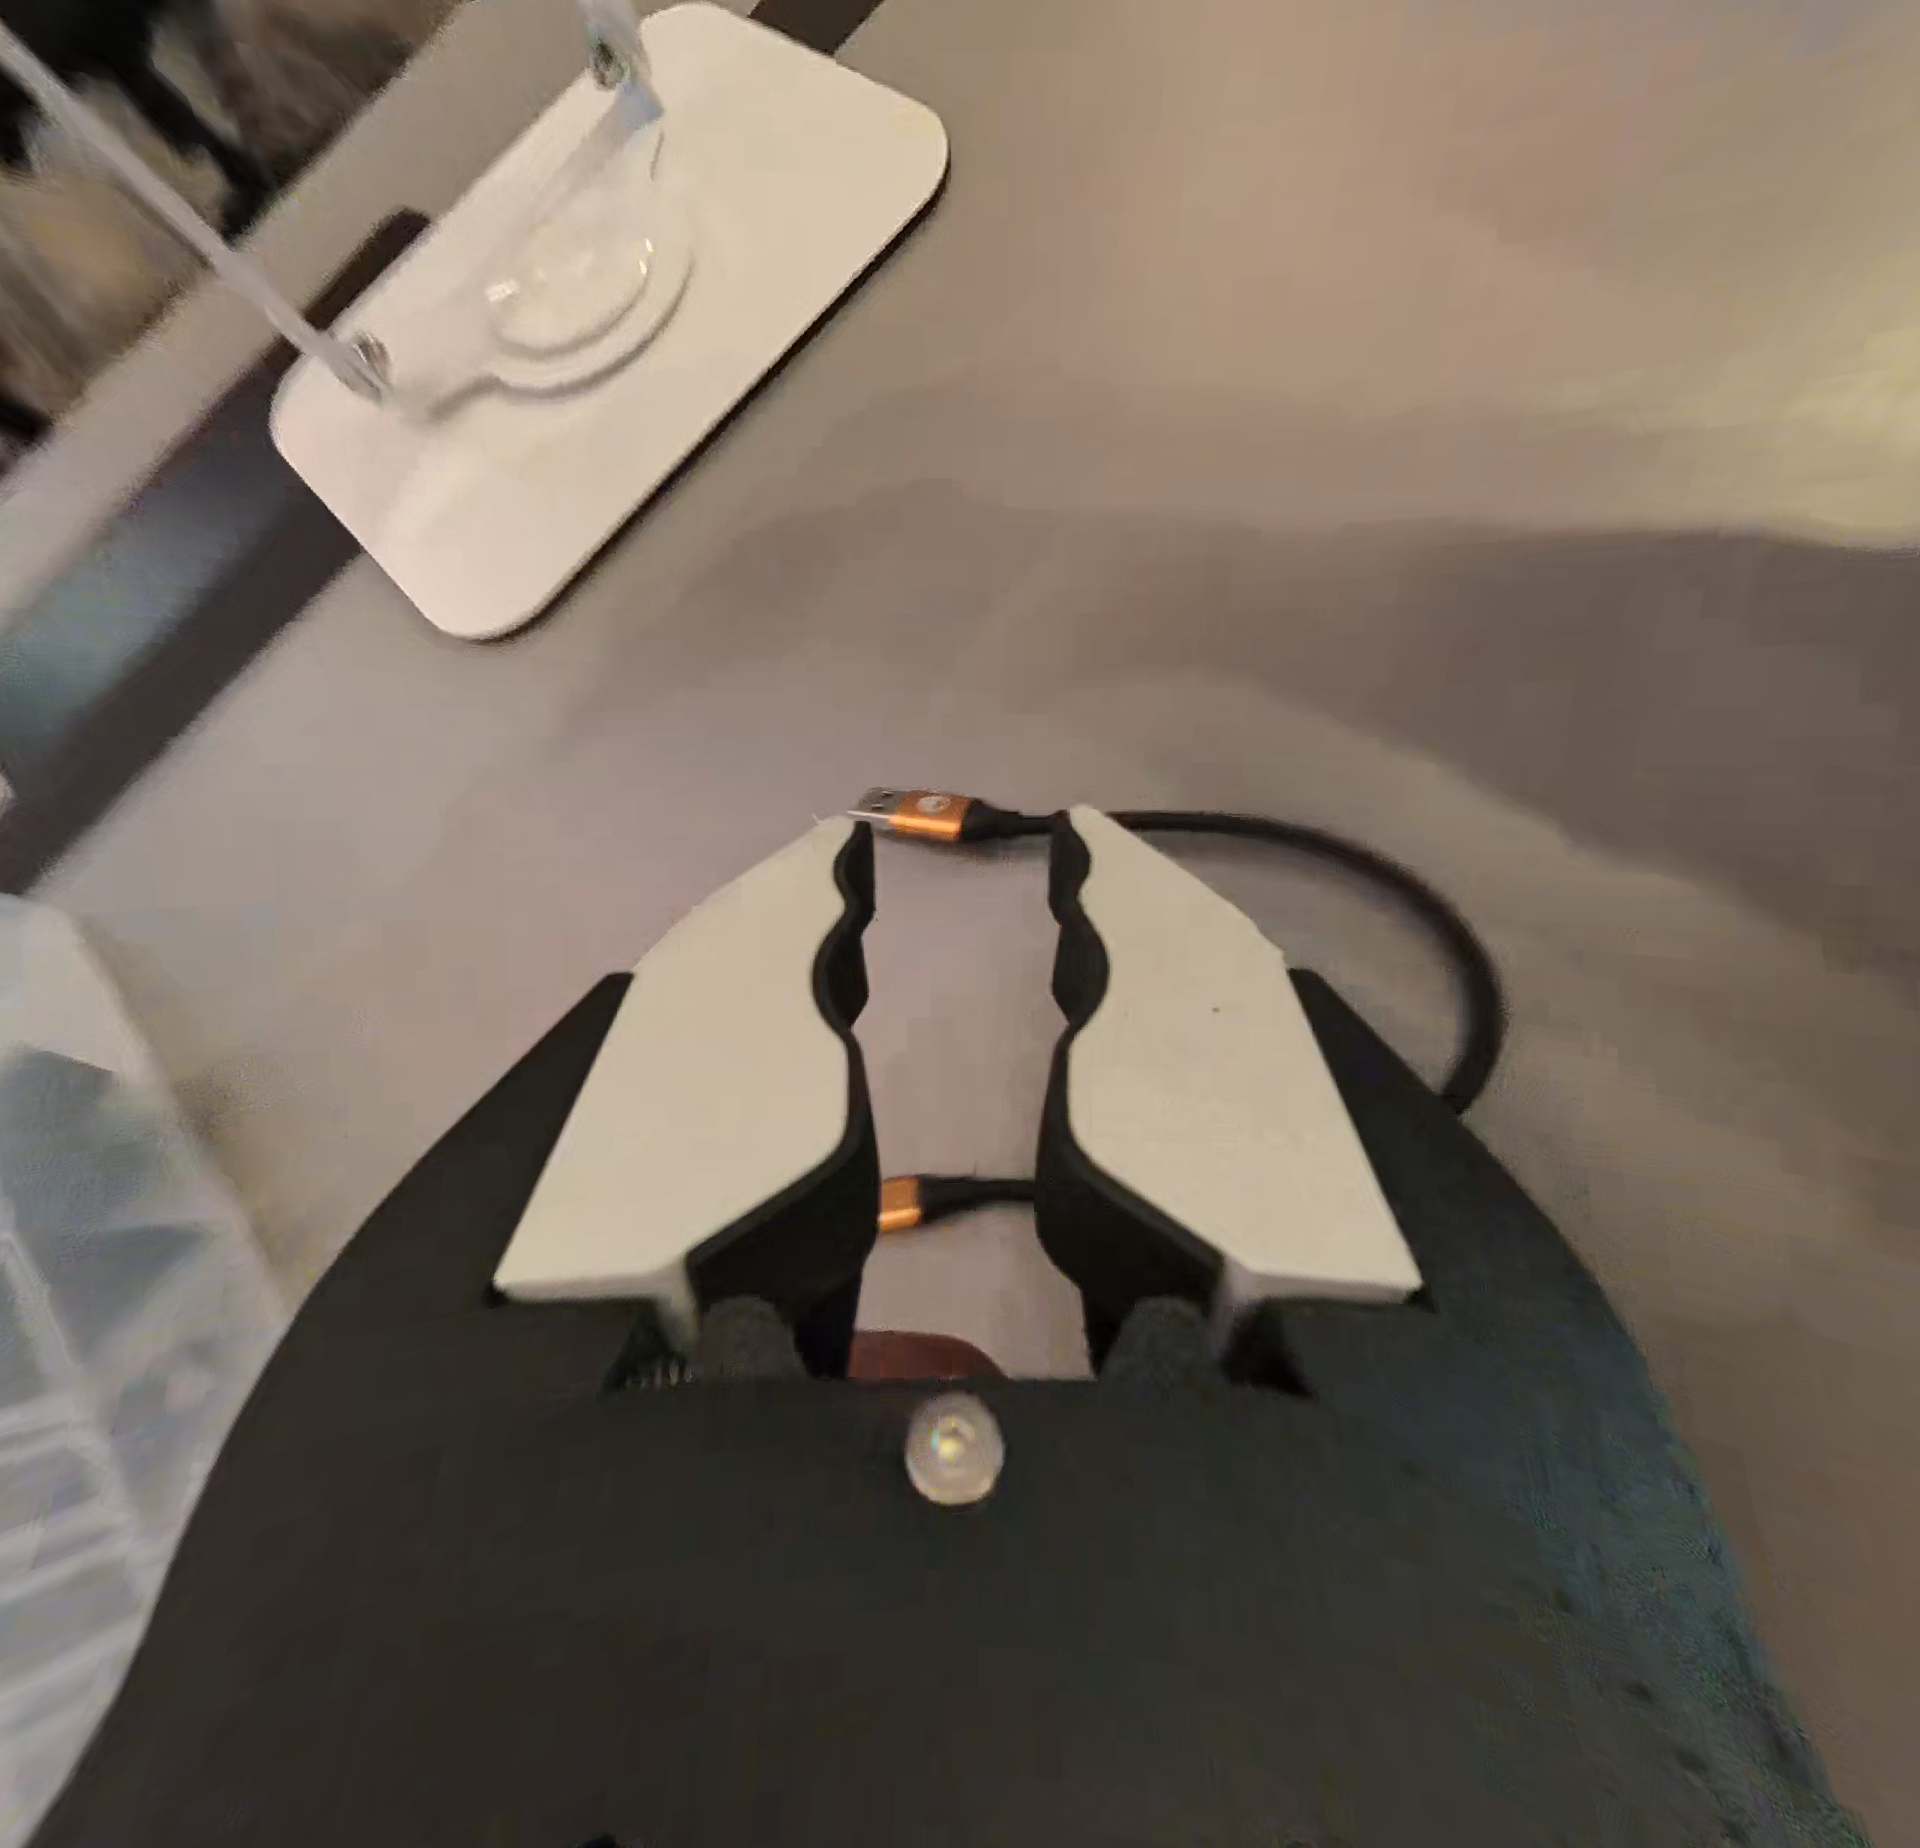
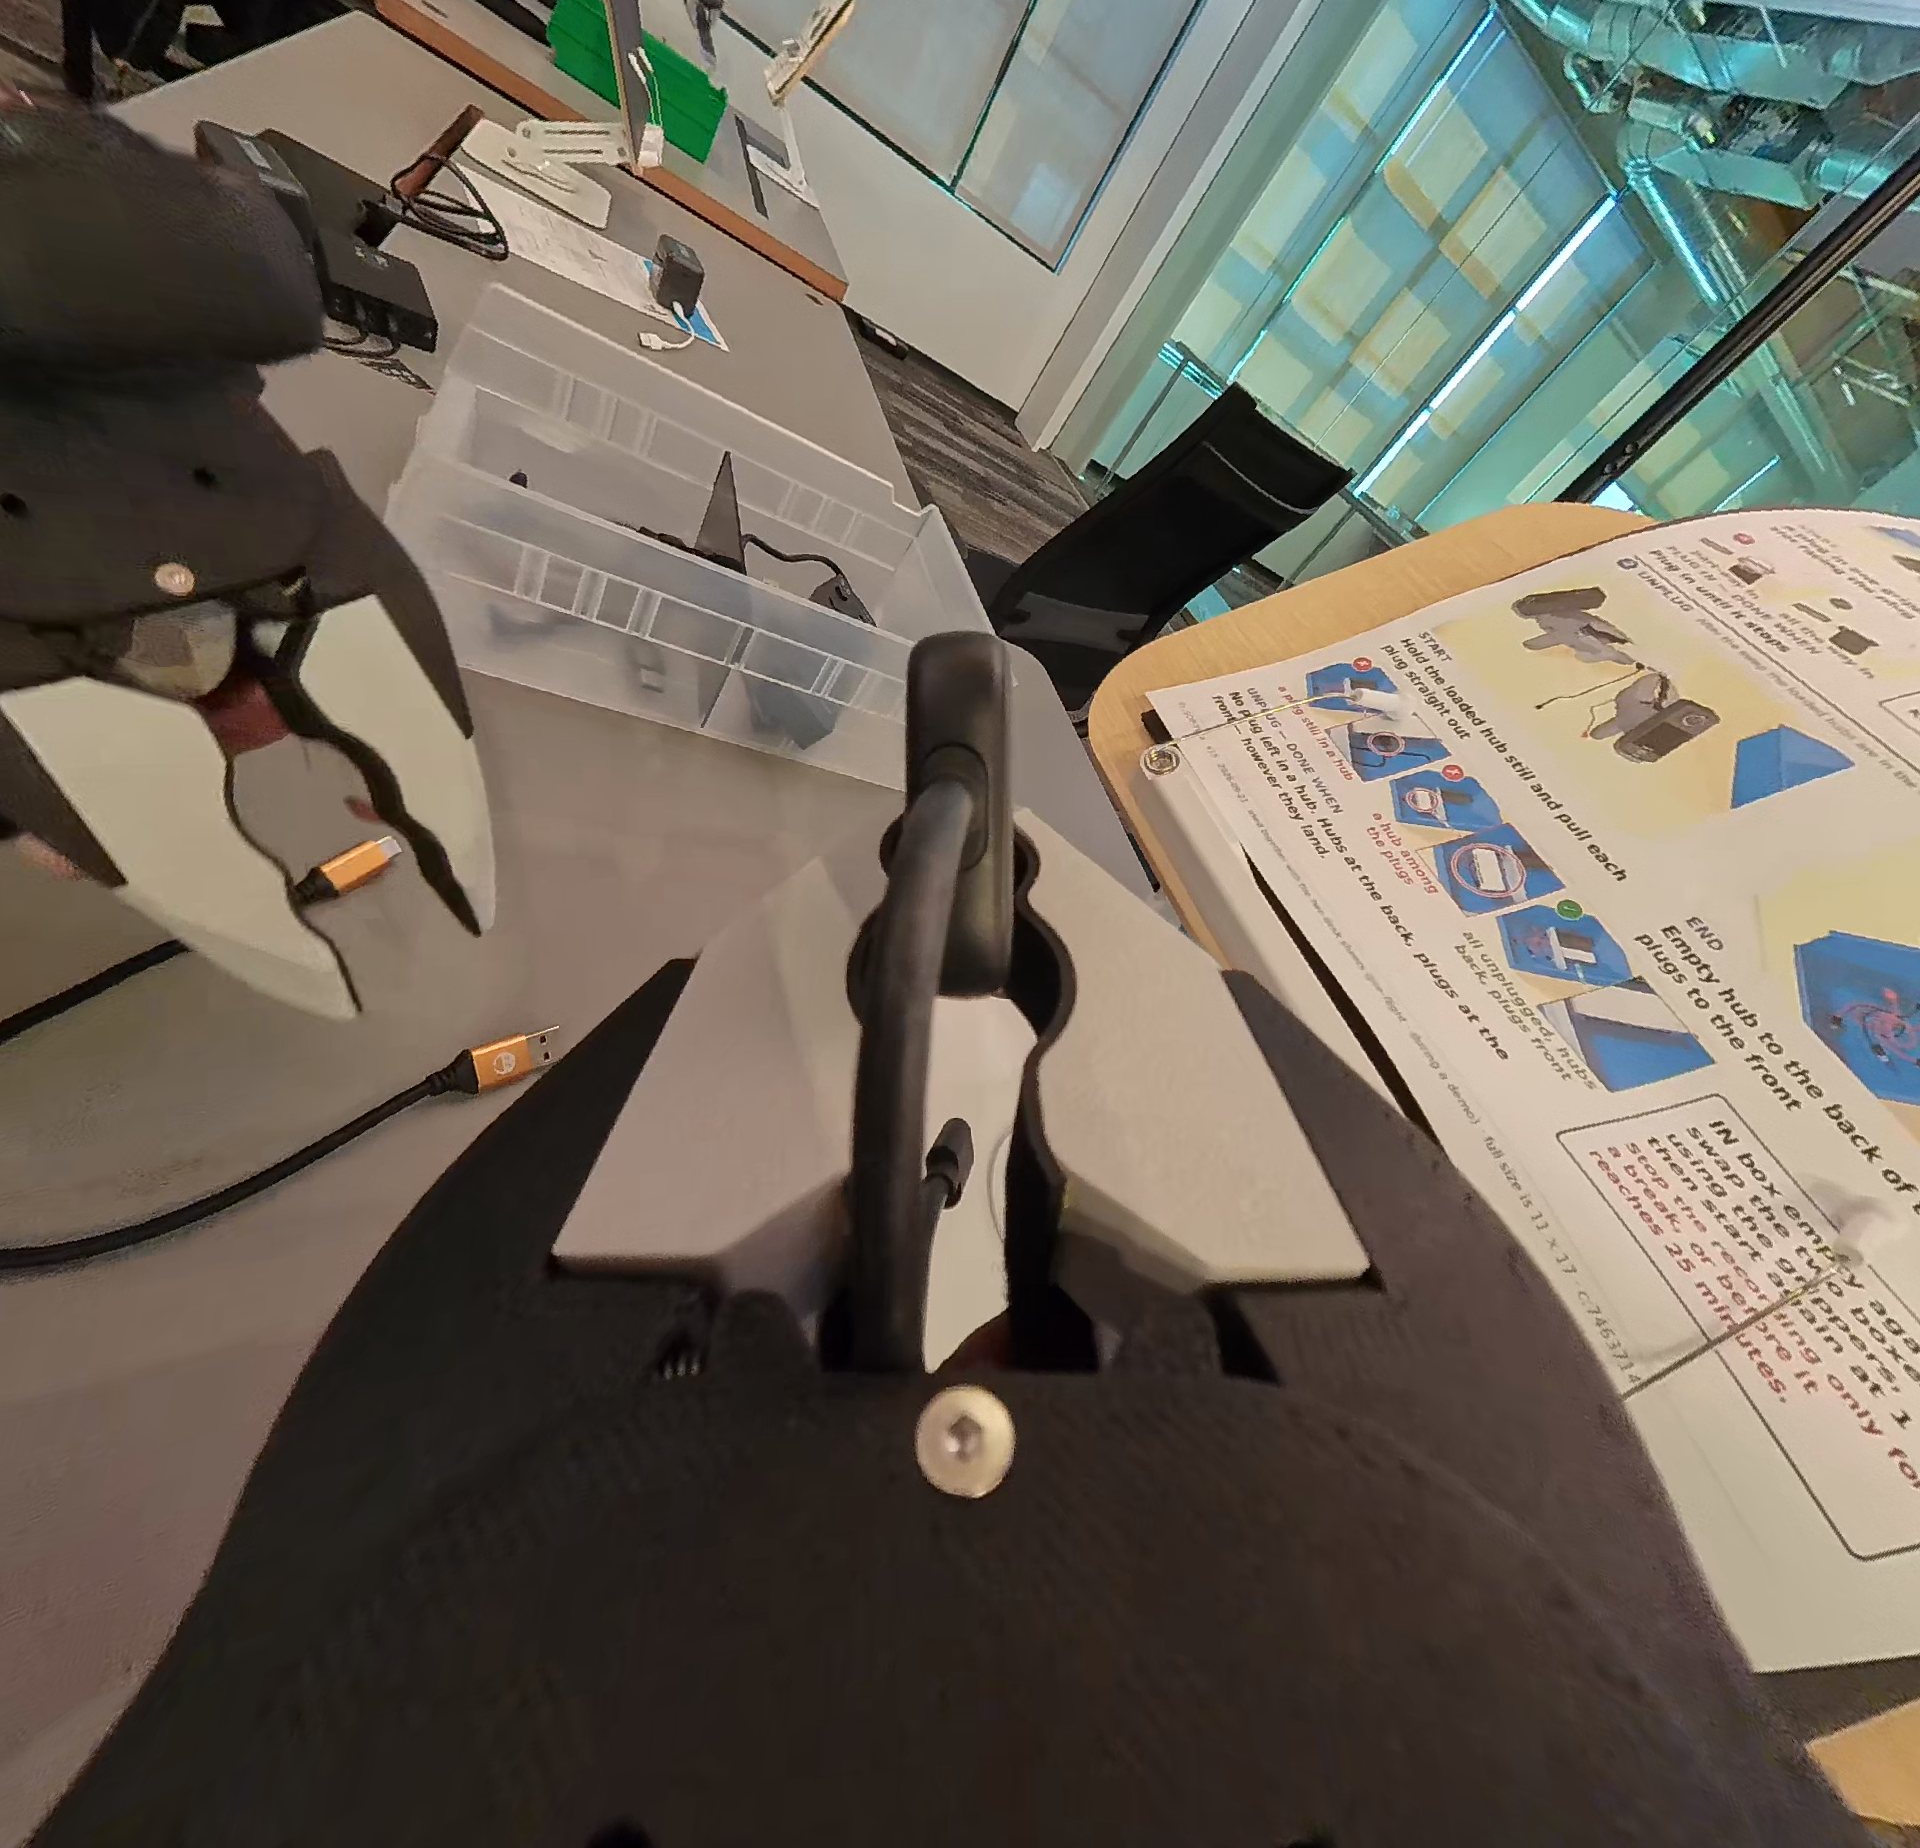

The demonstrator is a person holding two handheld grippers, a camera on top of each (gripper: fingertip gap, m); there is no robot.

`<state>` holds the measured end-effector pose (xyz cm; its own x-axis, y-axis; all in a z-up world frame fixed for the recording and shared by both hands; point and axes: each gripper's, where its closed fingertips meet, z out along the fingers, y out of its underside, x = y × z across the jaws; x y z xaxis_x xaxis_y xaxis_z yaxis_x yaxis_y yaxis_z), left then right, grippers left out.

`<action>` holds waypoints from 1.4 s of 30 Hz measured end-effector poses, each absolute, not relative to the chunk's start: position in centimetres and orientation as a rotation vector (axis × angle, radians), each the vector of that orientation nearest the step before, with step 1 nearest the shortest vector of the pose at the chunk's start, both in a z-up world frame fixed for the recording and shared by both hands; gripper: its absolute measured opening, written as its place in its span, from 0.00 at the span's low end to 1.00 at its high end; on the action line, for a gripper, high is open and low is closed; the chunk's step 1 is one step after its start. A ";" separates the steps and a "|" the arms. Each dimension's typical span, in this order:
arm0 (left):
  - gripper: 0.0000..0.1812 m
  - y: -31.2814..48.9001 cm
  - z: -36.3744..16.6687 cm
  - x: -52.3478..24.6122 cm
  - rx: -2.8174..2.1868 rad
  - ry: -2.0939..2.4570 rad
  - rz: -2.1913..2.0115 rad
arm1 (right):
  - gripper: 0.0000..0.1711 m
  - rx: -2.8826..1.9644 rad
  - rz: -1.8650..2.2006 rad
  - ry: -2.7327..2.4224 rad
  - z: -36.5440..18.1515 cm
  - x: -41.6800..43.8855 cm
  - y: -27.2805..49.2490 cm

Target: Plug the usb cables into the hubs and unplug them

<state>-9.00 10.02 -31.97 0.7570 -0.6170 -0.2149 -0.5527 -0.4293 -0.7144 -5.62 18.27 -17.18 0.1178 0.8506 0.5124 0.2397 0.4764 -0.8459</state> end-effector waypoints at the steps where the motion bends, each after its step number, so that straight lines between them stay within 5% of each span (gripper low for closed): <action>1: 0.18 10.0 -32.4 -8.7 -2.164 0.807 -0.118 | 0.05 -1.028 0.588 -1.422 -17.1 -5.6 18.2; 9: 0.27 11.4 -35.4 -7.6 -2.268 0.613 0.001 | 0.05 -1.001 0.600 -1.391 -16.1 -5.2 18.0; 21: 0.15 12.3 -36.8 -7.4 -2.329 0.717 0.068 | 0.06 -0.991 0.612 -1.351 -15.3 -4.4 18.2; 30: 0.08 13.5 -36.9 -5.8 -2.208 1.101 0.001 | 0.06 -0.989 0.619 -1.344 -15.2 -4.3 18.2; 36: 0.05 11.6 -36.8 -4.5 -1.838 1.775 -0.001 | 0.05 -0.992 0.626 -1.338 -15.2 -4.0 18.3; 42: 0.08 10.6 -36.5 -4.9 -1.802 1.811 -0.074 | 0.06 -0.997 0.632 -1.338 -15.4 -3.9 18.4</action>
<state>-4.91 10.64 -36.55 0.0783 -0.9320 -0.3540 -0.8998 0.0869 -0.4276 -3.89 18.41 -15.43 0.1664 0.8540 0.4929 0.1620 0.4694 -0.8680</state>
